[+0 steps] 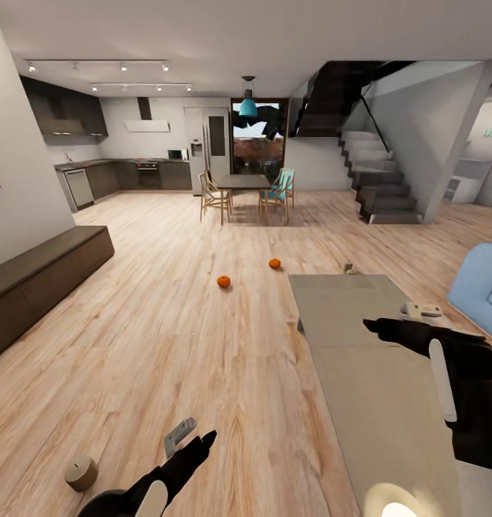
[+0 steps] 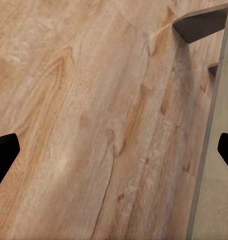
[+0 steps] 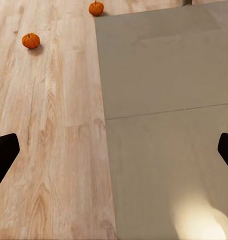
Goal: Place each of the two pumpkins and all three candles from the living room inside a cabinet in the living room (use any cabinet), then make sure every cabinet is closed, and position the cauldron so it is next to a table in the living room.
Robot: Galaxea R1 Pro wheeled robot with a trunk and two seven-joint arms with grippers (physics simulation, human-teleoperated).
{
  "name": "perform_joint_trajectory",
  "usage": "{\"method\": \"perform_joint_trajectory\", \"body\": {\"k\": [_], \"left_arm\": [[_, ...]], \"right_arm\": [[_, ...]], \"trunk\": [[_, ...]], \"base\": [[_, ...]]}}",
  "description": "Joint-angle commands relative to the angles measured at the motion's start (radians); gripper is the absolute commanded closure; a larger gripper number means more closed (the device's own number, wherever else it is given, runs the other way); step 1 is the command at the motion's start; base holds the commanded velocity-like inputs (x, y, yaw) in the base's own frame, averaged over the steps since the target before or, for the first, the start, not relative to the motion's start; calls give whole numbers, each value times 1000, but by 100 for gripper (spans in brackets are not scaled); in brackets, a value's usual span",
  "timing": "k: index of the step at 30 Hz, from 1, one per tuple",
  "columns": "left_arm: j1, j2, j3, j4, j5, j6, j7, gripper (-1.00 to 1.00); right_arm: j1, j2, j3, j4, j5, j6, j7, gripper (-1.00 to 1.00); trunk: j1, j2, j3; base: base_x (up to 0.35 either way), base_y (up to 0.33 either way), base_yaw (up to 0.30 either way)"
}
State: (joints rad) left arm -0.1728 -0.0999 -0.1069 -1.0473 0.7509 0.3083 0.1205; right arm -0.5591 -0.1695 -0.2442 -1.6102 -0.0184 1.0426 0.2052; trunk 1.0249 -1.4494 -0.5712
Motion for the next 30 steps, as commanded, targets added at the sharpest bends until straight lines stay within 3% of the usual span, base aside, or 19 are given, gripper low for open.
{"method": "perform_joint_trajectory", "body": {"k": [1,14,30], "left_arm": [[0,0,-1,-2,10,3,9,-100],[0,0,-2,-2,10,2,8,-100],[0,0,-2,-2,9,3,8,-100]], "right_arm": [[-1,0,-1,-1,-2,5,2,-100],[-1,1,-1,-1,-2,5,2,-100],[-1,1,-1,-1,-2,5,2,-100]], "trunk": [[0,-1,-1],[0,-1,-1],[0,-1,-1]], "base": [[91,-38,0],[252,-61,0],[39,-21,-66]]}}
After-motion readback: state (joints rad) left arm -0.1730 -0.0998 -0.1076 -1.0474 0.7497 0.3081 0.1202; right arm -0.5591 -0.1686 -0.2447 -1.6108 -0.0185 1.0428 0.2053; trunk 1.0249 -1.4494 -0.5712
